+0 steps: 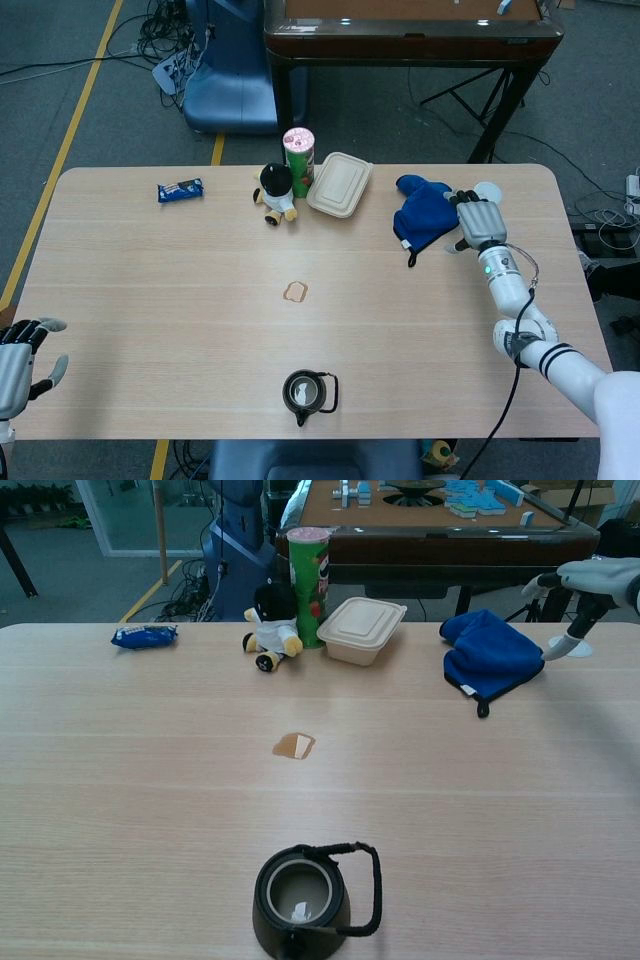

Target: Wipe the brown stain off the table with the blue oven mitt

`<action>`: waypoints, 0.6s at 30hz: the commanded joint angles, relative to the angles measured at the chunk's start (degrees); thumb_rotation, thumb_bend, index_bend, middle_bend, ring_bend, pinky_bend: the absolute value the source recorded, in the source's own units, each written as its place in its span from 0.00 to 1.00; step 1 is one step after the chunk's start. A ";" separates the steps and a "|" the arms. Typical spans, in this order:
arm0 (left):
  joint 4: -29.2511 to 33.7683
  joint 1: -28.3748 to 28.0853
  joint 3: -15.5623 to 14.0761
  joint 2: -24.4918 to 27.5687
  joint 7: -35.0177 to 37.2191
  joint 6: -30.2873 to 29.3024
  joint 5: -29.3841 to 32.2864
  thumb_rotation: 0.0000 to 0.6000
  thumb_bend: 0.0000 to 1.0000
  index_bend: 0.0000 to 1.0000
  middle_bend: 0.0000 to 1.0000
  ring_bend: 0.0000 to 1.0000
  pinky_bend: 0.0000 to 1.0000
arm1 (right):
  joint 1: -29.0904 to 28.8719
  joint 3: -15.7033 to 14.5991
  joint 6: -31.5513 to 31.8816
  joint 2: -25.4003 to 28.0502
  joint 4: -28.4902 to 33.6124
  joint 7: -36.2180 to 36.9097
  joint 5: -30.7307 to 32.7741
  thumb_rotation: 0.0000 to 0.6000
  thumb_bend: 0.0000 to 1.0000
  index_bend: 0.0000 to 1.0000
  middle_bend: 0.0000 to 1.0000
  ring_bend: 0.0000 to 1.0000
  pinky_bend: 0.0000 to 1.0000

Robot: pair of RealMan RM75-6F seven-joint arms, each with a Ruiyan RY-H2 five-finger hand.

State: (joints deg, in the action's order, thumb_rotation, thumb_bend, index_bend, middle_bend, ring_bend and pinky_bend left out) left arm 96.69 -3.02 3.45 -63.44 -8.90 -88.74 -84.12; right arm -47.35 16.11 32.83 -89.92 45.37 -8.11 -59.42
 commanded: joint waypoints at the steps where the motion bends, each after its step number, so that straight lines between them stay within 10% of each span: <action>1: 0.00 0.08 0.04 0.04 0.00 -0.08 0.10 1.00 0.30 0.35 0.32 0.26 0.26 | -3.05 0.45 -3.49 -3.49 -5.89 0.47 1.30 1.00 0.17 0.00 0.13 0.10 0.26; 18: -0.19 0.57 0.40 0.31 -0.10 0.23 1.97 1.00 0.30 0.35 0.32 0.26 0.26 | -11.24 0.28 -12.34 -15.93 -27.43 4.94 -1.43 1.00 0.17 0.00 0.13 0.10 0.26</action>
State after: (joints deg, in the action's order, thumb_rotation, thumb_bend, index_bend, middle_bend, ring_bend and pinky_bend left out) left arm 96.53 -2.48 3.83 -63.14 -9.03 -88.50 -82.20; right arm -57.79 16.53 21.31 -104.76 19.21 -3.98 -60.12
